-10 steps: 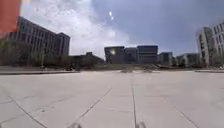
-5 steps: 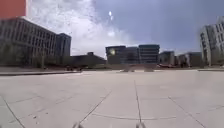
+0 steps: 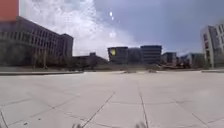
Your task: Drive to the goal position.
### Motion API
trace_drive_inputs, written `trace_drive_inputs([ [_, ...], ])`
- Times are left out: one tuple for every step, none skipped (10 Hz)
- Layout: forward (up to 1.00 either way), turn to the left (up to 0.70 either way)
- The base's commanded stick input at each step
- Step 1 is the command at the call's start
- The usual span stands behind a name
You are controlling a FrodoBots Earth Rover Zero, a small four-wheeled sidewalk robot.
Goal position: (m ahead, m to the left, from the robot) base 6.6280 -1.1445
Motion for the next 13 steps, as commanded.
trace_drive_inputs([
  [0.45,0.16],
  [0.45,0.16],
  [0.45,0.16],
  [0.45,0.16],
  [0.45,0.15],
  [0.45,0.15],
  [0.45,0.15],
  [0.45,0.15],
  [0.45,0.16],
  [0.45,0.16],
  [0.45,0.16],
  [0.45,0.16],
  [0.45,0.16],
])
